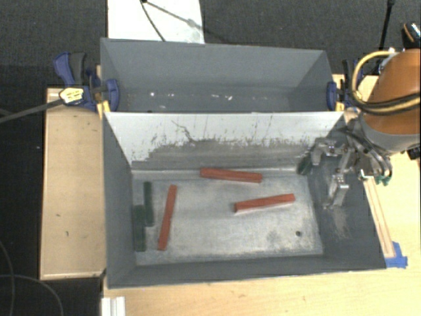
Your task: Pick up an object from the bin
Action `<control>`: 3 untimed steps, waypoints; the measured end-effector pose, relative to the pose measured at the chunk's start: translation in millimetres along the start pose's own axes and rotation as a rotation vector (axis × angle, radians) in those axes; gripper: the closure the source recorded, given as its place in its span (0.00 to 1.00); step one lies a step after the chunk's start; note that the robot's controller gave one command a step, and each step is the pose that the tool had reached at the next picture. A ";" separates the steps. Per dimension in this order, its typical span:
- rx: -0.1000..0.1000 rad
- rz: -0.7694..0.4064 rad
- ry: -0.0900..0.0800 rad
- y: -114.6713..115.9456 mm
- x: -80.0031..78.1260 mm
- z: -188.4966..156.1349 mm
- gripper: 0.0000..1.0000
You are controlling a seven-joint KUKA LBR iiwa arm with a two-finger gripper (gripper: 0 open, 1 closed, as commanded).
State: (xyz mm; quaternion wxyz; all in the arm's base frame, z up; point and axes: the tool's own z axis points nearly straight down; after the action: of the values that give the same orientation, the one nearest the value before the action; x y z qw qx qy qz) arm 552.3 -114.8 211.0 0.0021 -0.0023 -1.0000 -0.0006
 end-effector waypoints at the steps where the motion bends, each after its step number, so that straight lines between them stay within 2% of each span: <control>1: 0.000 -0.025 -0.001 4.6 -3.1 143.6 0.00; 2: -0.001 -0.137 -0.011 64.8 -23.6 140.2 0.00; 3: 0.002 -0.136 -0.009 61.3 -22.7 140.2 1.00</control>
Offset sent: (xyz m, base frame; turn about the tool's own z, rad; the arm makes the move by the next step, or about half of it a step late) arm 0.0033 0.0041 -0.1398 -0.0342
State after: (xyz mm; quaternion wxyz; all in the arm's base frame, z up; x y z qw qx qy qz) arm 574.7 -53.5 70.7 -0.0026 0.0657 -0.9978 0.0003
